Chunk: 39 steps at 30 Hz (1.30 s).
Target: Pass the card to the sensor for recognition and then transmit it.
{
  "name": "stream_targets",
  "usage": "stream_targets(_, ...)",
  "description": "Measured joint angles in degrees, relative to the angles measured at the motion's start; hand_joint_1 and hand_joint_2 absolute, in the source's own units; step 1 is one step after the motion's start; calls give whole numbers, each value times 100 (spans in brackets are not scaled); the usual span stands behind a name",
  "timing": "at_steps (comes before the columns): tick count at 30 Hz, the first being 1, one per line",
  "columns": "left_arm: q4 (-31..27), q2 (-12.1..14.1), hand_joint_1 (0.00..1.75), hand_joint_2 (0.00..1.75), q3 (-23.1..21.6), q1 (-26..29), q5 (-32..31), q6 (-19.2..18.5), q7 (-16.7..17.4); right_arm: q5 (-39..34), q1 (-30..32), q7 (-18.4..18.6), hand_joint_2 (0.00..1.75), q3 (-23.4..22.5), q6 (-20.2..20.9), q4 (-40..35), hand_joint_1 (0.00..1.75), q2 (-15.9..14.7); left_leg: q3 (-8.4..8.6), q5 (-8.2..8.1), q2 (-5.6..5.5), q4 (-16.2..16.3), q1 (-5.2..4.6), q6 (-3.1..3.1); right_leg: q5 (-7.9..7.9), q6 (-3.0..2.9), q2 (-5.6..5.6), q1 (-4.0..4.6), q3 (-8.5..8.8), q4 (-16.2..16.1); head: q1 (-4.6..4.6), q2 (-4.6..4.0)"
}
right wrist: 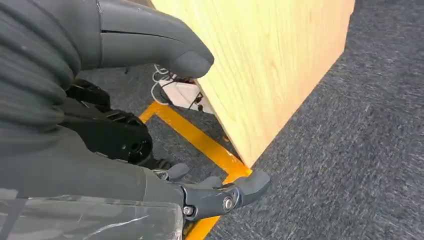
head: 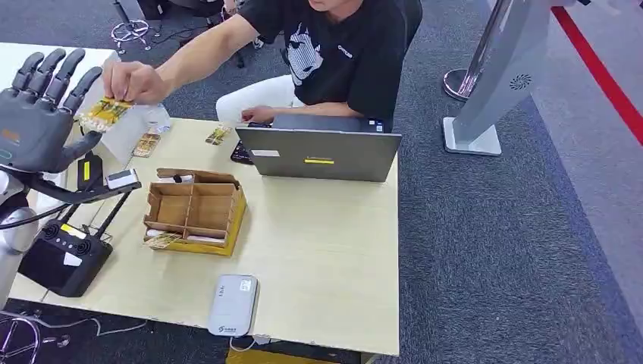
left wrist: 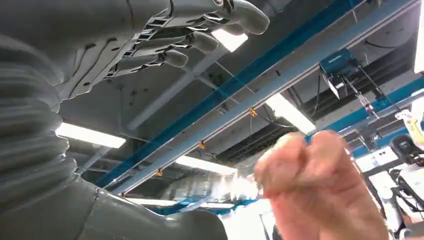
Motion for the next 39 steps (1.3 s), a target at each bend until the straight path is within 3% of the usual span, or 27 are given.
stream_targets(8, 48, 54, 0, 175, -107, -5, 4, 0, 0, 0, 3, 0, 175, -9, -11, 0, 0, 0, 0, 0, -2, 0, 0, 0, 0, 0, -1, 0, 1, 0, 0, 0)
stream_targets(9, 48, 57, 175, 175, -122, -5, 13, 0, 0, 0, 5, 0, 175, -11, -17, 2, 0, 2, 0, 0, -2, 0, 0, 0, 0, 0, -1, 0, 1, 0, 0, 0)
stream_targets(39, 48, 146, 175, 175, -157, 181, 385, 77, -48, 20, 70, 50, 175, -39, -33, 2, 0, 7, -3, 0, -4, 0, 0, 0, 0, 0, -3, 0, 1, 0, 0, 0)
